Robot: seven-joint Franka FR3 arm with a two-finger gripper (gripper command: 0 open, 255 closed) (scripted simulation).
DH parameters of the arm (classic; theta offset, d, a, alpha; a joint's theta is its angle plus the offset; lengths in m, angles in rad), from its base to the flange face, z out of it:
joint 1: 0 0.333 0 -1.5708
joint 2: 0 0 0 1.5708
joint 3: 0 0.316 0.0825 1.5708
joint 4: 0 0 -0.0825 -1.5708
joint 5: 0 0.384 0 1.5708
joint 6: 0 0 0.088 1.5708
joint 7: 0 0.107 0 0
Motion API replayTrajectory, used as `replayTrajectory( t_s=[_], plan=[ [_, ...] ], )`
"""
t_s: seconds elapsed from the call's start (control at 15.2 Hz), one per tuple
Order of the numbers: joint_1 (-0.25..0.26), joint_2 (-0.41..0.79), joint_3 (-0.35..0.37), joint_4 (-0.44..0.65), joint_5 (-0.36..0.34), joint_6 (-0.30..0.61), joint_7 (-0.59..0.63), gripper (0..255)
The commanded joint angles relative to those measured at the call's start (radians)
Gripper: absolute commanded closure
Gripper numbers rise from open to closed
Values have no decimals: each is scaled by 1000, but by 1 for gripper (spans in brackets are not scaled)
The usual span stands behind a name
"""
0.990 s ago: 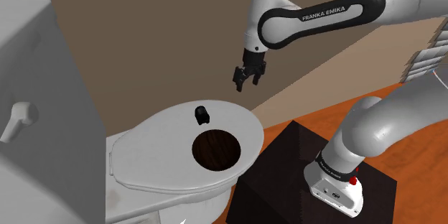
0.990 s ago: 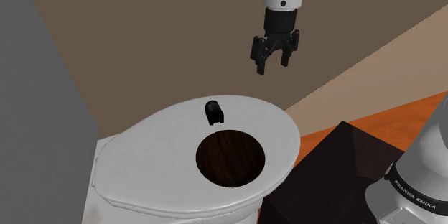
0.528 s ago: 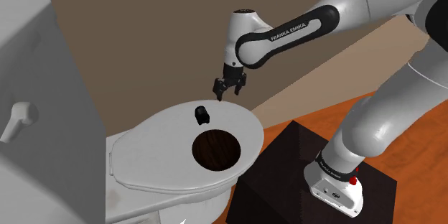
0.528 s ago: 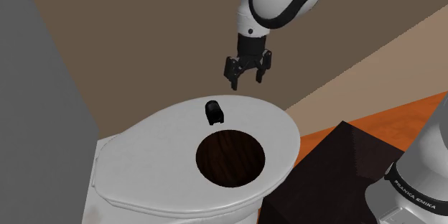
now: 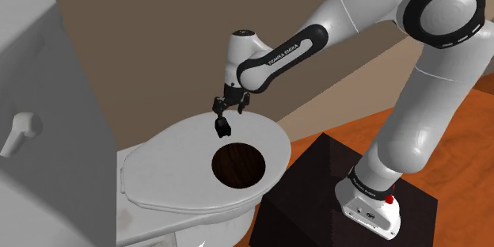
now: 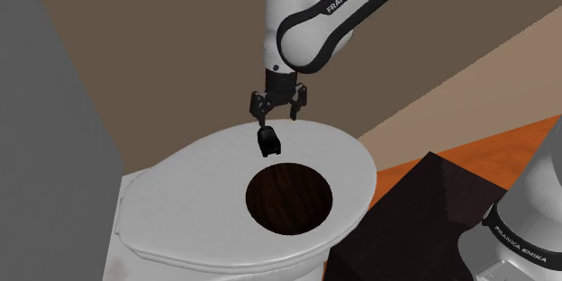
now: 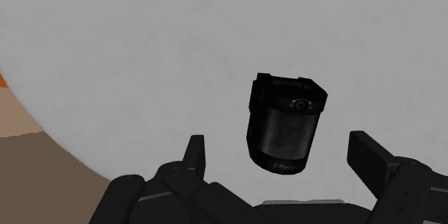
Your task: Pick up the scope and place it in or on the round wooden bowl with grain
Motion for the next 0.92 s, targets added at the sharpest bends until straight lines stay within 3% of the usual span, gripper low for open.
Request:
replayTrajectory(
  t_s=[0.0, 0.53, 0.86],
  plan=[
    [11, 77, -4, 43, -39, 43, 50, 0],
    [33, 189, -27, 67, -93, 131, 96, 0],
    [34, 196, -28, 68, -96, 137, 98, 0]
  ],
)
